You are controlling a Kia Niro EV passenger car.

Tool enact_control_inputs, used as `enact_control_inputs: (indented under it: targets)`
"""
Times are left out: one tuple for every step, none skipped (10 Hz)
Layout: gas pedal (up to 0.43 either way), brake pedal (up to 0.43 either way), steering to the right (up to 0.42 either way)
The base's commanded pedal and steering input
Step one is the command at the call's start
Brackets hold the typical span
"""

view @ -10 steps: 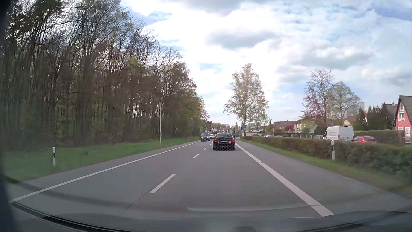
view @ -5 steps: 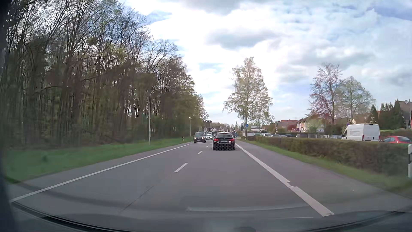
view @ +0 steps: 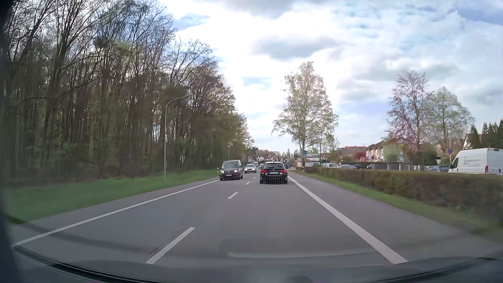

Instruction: Follow the waypoints while adhering to traffic rules and regulations

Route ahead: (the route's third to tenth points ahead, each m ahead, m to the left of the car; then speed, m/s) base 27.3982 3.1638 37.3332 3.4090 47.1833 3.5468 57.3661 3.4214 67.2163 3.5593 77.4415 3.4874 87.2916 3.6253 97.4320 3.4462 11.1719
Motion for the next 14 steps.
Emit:
enact_control_inputs:
  targets:
    - [0.000,0.000,-0.001]
    - [0.000,0.000,-0.001]
    - [0.000,0.000,-0.001]
    - [0.000,0.000,-0.001]
    - [0.000,0.000,-0.001]
    - [0.000,0.000,-0.001]
    - [0.000,0.000,-0.001]
    - [0.000,0.000,-0.001]
    - [0.000,0.000,-0.001]
    - [0.000,0.000,-0.001]
    - [0.000,0.000,-0.001]
    - [0.000,0.000,-0.001]
    - [0.000,0.000,-0.002]
    - [0.000,0.000,-0.002]
